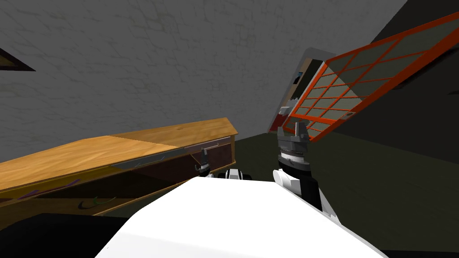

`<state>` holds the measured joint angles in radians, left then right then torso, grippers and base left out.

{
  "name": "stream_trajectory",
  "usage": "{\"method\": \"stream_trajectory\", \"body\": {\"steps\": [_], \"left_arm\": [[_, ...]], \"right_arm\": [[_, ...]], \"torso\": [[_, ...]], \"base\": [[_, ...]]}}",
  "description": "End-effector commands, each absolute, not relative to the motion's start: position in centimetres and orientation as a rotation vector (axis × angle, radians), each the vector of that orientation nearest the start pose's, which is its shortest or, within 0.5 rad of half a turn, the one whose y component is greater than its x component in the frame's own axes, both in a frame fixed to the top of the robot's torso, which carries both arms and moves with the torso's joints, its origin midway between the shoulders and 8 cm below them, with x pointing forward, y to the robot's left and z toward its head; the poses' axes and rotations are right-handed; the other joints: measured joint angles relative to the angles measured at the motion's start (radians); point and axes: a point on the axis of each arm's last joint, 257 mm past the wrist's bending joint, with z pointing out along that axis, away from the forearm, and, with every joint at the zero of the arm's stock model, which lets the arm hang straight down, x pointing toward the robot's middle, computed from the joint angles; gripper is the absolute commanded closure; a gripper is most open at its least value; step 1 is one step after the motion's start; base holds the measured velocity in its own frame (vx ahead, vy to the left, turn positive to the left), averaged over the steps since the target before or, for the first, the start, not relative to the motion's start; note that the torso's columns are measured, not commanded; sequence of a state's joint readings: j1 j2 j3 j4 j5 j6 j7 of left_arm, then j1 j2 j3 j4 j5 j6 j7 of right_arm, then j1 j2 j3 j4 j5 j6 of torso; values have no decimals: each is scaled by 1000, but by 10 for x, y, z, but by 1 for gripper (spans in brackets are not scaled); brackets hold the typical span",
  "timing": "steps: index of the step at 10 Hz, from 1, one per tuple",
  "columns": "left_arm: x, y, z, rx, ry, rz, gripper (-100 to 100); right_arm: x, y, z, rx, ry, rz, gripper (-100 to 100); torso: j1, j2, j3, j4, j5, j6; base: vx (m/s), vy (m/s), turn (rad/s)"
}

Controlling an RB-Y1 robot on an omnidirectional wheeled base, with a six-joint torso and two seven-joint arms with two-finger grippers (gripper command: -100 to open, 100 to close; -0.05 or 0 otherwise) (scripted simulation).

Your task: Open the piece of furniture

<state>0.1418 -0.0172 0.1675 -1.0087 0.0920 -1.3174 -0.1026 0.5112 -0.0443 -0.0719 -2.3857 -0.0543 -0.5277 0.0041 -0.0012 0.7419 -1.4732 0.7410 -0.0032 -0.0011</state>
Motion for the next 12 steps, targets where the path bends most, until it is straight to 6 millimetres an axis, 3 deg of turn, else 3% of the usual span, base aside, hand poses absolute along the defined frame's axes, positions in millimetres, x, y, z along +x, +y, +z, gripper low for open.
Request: {"method": "stream_trajectory", "body": {"steps": [1,5,7,9,12], "left_arm": [[336,324,-239,-784,621,-1176,100],[313,320,-243,-778,642,-1217,100],[290,315,-247,-776,663,-1261,100],[304,325,-238,-779,647,-1231,100],[319,337,-232,-787,637,-1209,100]], "right_arm": [[311,-295,74,543,532,1290,0],[311,-295,74,543,532,1290,0],[311,-295,74,543,532,1290,0],[311,-295,74,542,532,1290,0],[311,-295,74,542,531,1291,0]], "torso": [[2,1,1,-1,2,-1],[3,-4,-2,-4,5,2],[1,-5,-3,-4,4,1],[0,-5,-3,-4,4,4],[-3,3,2,-1,2,3]], "base": [[143,-76,205],[100,-41,122],[103,-58,170],[-24,-30,-36],[-203,-20,-126]]}}
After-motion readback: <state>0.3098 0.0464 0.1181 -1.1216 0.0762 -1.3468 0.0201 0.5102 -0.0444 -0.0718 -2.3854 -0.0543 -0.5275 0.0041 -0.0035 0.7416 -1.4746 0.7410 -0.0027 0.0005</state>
